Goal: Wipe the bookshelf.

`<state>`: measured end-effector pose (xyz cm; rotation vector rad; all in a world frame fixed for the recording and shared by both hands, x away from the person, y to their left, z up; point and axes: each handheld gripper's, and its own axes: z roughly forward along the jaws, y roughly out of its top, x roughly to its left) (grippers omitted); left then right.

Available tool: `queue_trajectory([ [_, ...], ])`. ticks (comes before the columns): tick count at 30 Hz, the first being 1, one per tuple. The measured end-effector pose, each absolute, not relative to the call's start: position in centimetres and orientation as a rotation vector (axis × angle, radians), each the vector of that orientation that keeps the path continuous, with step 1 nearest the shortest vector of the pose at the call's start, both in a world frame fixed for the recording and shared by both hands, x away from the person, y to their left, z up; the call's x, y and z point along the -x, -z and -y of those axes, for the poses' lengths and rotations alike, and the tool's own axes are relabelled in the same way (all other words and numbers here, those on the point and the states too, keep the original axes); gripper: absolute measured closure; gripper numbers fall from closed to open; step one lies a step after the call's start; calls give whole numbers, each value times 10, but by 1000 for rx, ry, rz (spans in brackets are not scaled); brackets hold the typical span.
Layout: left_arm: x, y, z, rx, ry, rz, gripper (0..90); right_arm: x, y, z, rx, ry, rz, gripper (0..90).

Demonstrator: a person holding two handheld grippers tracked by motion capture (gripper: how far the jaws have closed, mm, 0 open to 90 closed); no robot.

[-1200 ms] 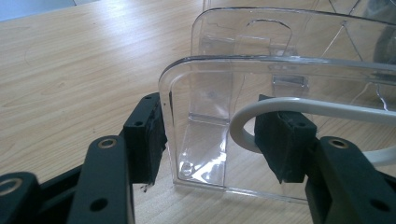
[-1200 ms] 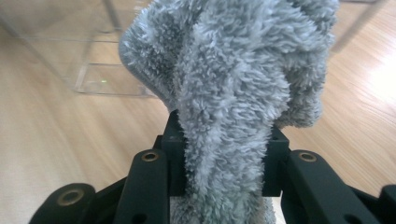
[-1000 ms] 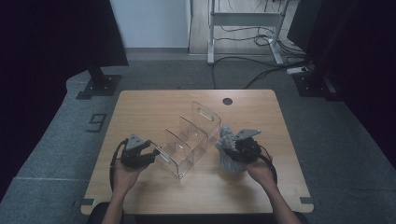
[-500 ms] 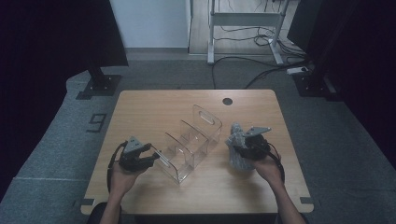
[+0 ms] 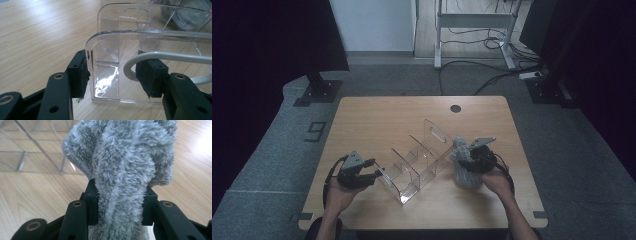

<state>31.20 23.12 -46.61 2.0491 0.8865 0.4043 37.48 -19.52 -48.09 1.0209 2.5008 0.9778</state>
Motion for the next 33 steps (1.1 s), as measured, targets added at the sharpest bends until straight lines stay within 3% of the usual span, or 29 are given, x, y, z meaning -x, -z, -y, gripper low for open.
queue_trajectory([
  [16,-314,466,-230,-2064,-393,-861,452,-393,495,182,-971,-1076,-2527,662],
  [33,-314,466,-228,-2049,-401,-880,452,-400,517,167,-1025,-920,-2545,678],
])
